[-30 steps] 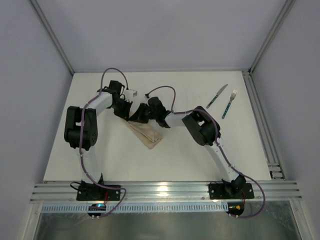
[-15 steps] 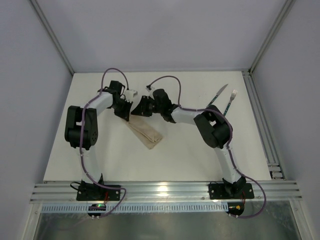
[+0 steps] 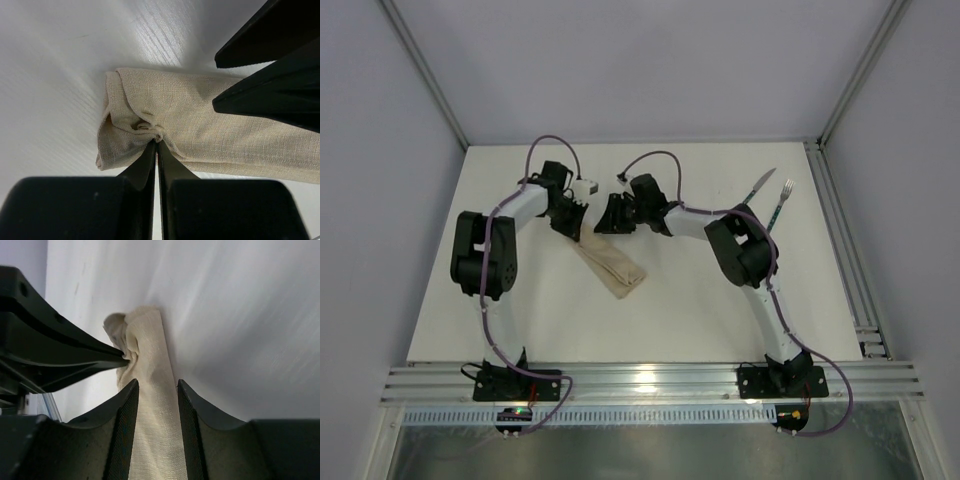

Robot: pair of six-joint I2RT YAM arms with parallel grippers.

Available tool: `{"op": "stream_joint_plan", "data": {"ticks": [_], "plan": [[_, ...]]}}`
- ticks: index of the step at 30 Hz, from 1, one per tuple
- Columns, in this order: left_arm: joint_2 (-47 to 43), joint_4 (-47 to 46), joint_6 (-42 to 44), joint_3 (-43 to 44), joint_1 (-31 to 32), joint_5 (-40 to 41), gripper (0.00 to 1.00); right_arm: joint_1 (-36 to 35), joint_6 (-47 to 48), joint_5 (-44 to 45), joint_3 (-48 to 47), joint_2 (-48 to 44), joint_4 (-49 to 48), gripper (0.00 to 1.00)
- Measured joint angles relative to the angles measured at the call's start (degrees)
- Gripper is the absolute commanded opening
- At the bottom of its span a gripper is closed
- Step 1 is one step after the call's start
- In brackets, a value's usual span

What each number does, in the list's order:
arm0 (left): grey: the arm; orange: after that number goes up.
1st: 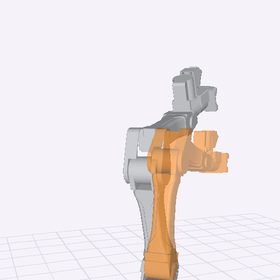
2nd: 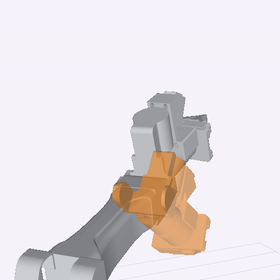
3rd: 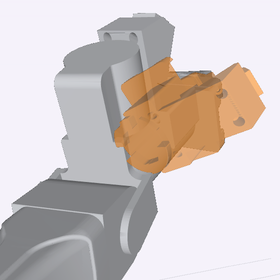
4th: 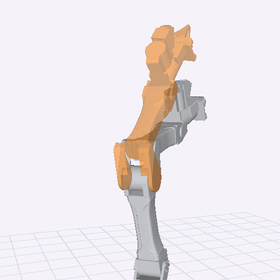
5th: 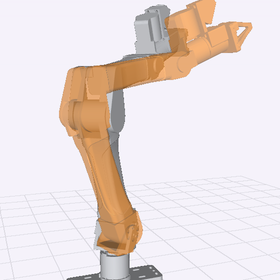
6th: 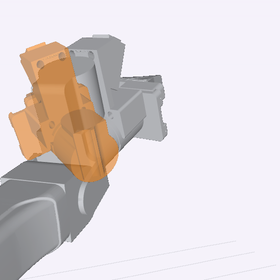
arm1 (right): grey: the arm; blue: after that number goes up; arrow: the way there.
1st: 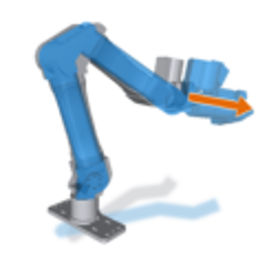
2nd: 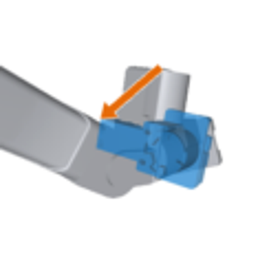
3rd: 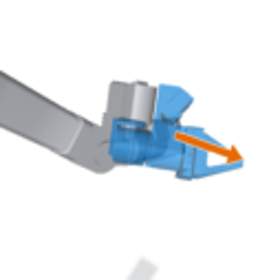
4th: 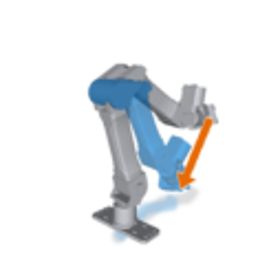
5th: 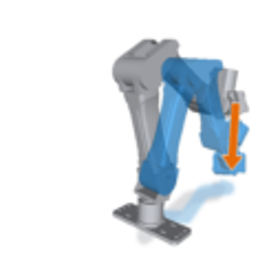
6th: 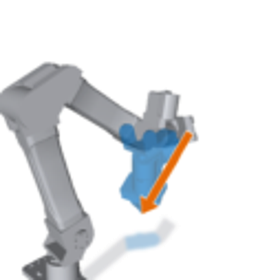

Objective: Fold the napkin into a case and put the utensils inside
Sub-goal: Stuff the top corner of the smaller-rectangle-folded napkin into the folded napkin.

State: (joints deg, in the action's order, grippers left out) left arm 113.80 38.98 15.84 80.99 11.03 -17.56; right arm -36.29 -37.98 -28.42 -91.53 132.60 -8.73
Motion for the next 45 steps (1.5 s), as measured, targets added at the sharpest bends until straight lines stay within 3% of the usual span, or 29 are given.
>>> {"op": "stream_joint_plan", "data": {"ticks": [4, 8, 11, 17, 21, 28, 31, 35, 38, 45], "plan": [[0.00, -0.26, 0.28, 0.00, 0.22, -0.07, 0.00, -0.52, 0.83, -0.79, 0.66, 0.66, 1.70, 0.36], [0.02, -0.46, 0.79, 0.02, 0.28, -1.09, 0.00, -0.72, 1.60, -0.98, 1.99, 0.63, 1.44, 0.09], [0.07, -0.52, 1.18, 0.02, 0.59, -2.45, 0.00, -0.50, 1.68, -1.33, 4.61, -0.35, -0.33, 0.04], [0.48, 0.37, 2.40, -0.02, 2.93, -7.78, 0.00, -0.52, 2.25, 0.15, 17.29, -8.81, -1.99, 0.05], [0.48, 1.66, 4.09, -0.55, 4.35, -11.06, 0.00, -0.90, 3.72, 0.33, 23.85, -14.08, -0.96, 0.29], [0.48, 2.03, 6.34, -0.74, 4.74, -12.35, 0.00, -0.87, 10.71, 3.54, 23.61, -17.40, 5.97, 0.44], [0.48, 2.03, 6.95, -0.79, 4.74, -12.50, 0.00, -0.59, 12.96, 6.93, 22.45, -18.27, 8.24, 0.42], [0.48, 2.03, 7.17, -0.81, 4.74, -12.55, 0.00, -0.55, 14.34, 9.62, 21.44, -18.75, 8.02, 0.22], [0.48, 2.05, 7.17, -0.81, 4.74, -12.63, 0.00, -1.14, 13.35, 8.55, 21.22, -18.64, 5.73, 0.15], [0.46, 2.03, 7.13, -0.81, 4.74, -12.74, 0.00, -2.32, 9.53, 6.23, 20.79, -16.85, -0.24, 0.11]]}}
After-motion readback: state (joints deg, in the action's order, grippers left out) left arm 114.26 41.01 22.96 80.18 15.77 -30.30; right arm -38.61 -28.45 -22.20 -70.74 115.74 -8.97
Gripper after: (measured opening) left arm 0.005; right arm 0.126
